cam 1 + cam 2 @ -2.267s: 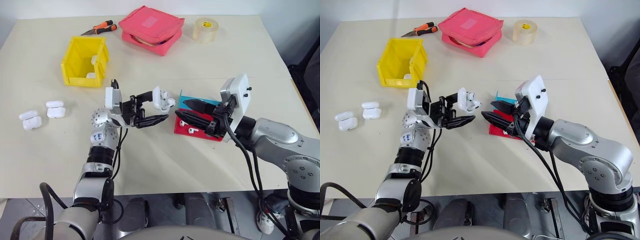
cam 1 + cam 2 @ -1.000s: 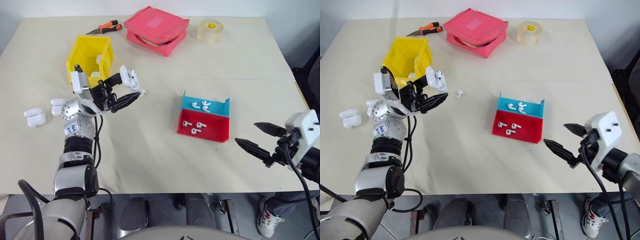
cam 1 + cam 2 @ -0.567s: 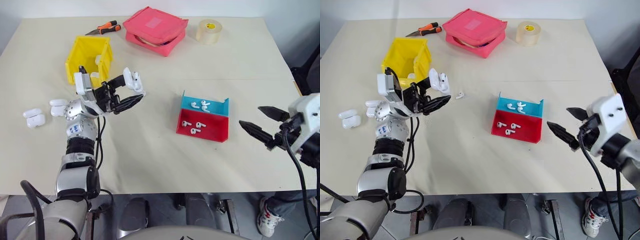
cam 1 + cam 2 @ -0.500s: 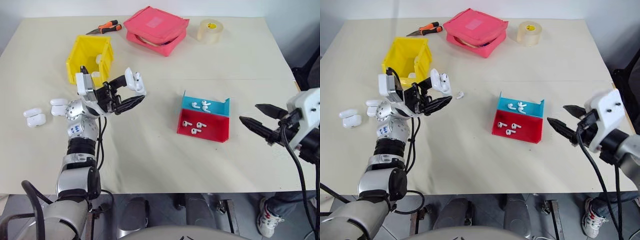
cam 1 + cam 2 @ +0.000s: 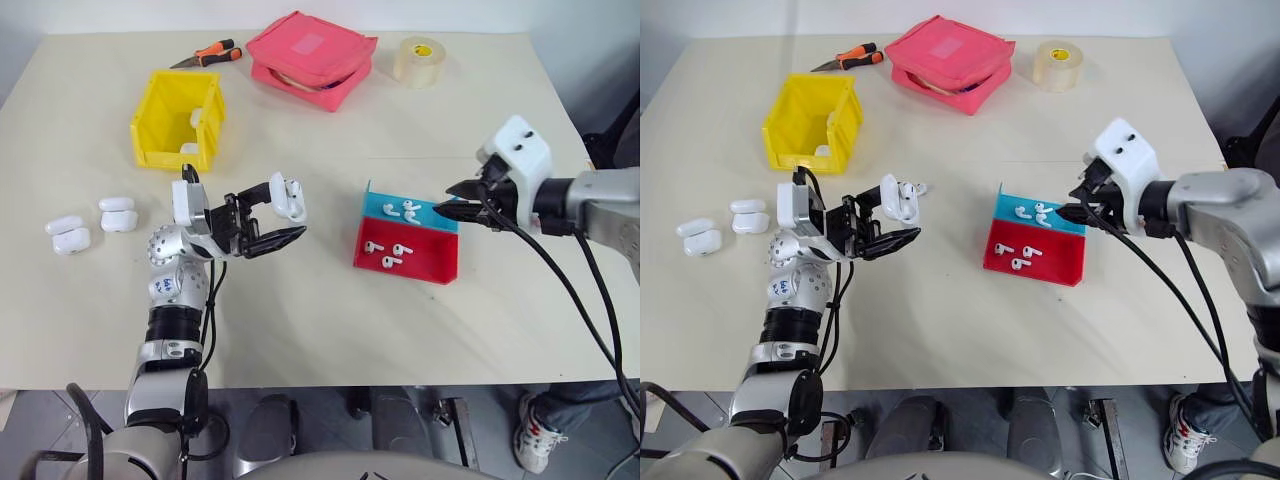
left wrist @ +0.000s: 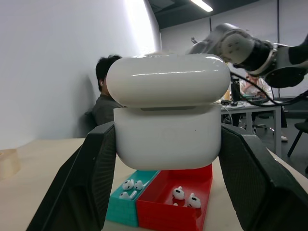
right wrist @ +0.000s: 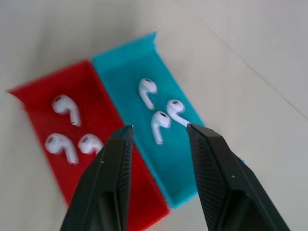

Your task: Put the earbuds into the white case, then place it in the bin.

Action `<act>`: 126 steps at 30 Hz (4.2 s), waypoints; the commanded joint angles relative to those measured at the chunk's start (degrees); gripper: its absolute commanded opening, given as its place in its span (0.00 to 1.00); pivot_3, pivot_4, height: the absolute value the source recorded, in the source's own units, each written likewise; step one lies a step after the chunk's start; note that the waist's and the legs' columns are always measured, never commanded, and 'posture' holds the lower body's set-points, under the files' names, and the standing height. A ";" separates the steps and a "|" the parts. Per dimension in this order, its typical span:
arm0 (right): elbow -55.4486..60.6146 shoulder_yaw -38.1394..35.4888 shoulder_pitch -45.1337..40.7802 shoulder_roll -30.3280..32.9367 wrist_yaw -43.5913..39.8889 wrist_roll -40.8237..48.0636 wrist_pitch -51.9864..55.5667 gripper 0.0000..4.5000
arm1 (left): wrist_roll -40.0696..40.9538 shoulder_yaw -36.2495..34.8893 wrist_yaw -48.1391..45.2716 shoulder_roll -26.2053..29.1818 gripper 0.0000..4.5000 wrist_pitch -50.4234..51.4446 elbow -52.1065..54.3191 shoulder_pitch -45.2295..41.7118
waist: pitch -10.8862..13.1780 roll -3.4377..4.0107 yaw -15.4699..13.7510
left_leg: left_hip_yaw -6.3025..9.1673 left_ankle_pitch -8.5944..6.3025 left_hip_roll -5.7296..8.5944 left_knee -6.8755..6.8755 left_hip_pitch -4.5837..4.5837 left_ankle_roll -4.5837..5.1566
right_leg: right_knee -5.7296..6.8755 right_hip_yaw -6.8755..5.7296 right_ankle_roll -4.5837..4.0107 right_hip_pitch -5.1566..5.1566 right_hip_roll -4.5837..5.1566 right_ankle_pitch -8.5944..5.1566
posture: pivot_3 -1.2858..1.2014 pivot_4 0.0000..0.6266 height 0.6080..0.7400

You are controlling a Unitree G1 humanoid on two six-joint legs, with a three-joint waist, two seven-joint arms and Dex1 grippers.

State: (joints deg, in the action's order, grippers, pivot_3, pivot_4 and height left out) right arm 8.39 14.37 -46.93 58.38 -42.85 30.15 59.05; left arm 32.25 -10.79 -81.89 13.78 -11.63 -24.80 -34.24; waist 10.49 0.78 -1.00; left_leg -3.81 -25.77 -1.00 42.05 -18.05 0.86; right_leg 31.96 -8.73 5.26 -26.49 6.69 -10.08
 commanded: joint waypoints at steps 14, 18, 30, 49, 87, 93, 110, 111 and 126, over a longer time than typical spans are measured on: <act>-38.34 15.87 -22.94 -18.70 -14.11 -25.71 -18.05 0.41 | 1.36 0.66 3.24 -0.34 0.62 -0.60 6.31 3.36 | 0.01 0.02 2.29 | 0.05 0.01 -0.04 0.00 -0.08 -0.01 | 0.00 -0.22 -0.01 -0.05 0.01 -0.01 | 0.52 0.24 1.00; -41.26 15.48 -23.15 -20.67 -16.00 -29.03 -21.90 0.41 | 1.33 0.80 3.79 -0.39 0.62 -0.58 7.08 4.03 | 0.01 0.03 2.76 | 0.07 0.01 -0.07 -0.01 -0.09 -0.02 | 0.00 -0.25 -0.02 -0.07 0.01 -0.01 | 0.52 0.24 1.00; -46.46 13.64 -24.96 -24.44 -20.50 -32.88 -22.16 0.41 | 1.43 1.35 4.41 -0.92 0.62 -0.52 8.18 5.00 | 0.02 0.06 2.82 | 0.07 0.01 -0.08 0.00 -0.09 -0.02 | 0.00 -0.25 -0.02 -0.08 0.01 -0.01 | 0.52 0.24 1.00; -50.30 12.83 -24.16 -26.40 -23.41 -37.17 -24.20 0.41 | 1.92 1.63 4.97 -0.46 0.62 0.35 10.30 6.96 | 0.04 0.11 2.87 | 0.07 0.01 -0.08 0.00 -0.09 -0.02 | 0.00 -0.25 -0.02 -0.08 0.01 -0.01 | 0.52 0.24 1.00; -55.56 12.28 -23.92 -27.99 -25.78 -41.86 -33.94 0.10 | 2.15 1.55 6.01 0.51 0.62 -0.50 10.74 7.43 | 0.05 0.15 2.93 | 0.07 0.01 -0.08 0.00 -0.07 -0.03 | 0.00 -0.24 -0.02 -0.07 0.01 -0.02 | 0.52 0.24 1.00; -51.47 6.12 -23.80 -26.97 -26.60 -37.53 -29.60 0.10 | 2.20 1.55 5.66 0.79 0.62 -0.41 10.14 6.65 | 0.08 0.19 2.93 | 0.07 0.01 -0.08 0.00 -0.08 -0.03 | 0.00 -0.24 -0.02 -0.07 0.01 -0.02 | 0.52 0.24 1.00; -31.06 -4.29 -14.92 -25.72 -13.76 -27.50 8.37 0.10 | 1.75 2.26 2.59 -0.04 0.62 -0.51 3.17 1.09 | 0.05 0.28 2.77 | 0.08 0.01 -0.07 0.02 -0.12 -0.03 | 0.01 -0.25 -0.02 -0.09 0.01 -0.01 | 0.52 0.24 1.00; -31.07 -4.19 -14.73 -25.87 -13.08 -27.35 8.12 0.10 | 1.74 2.29 2.54 -0.11 0.62 -0.53 3.05 0.99 | 0.05 0.28 2.76 | 0.08 0.01 -0.07 0.01 -0.13 -0.03 | 0.01 -0.25 -0.02 -0.09 0.01 -0.01 | 0.52 0.24 1.00; -32.62 -0.98 -14.44 -27.14 -9.06 -26.92 3.13 0.38 | 1.77 2.23 2.92 -0.18 0.62 -0.93 4.15 2.13 | 0.05 0.28 2.86 | 0.08 0.01 -0.06 0.01 -0.11 -0.02 | 0.01 -0.25 -0.02 -0.09 0.01 -0.01 | 0.52 0.24 1.00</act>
State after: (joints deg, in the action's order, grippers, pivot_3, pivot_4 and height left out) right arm -25.85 13.40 -60.97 30.85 -51.68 2.35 62.64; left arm 33.48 -8.34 -79.40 13.74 -11.77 -22.97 -32.41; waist 10.55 1.05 1.86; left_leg -3.73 -25.76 -1.06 42.07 -18.17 0.83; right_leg 31.97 -8.97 5.24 -26.58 6.70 -10.10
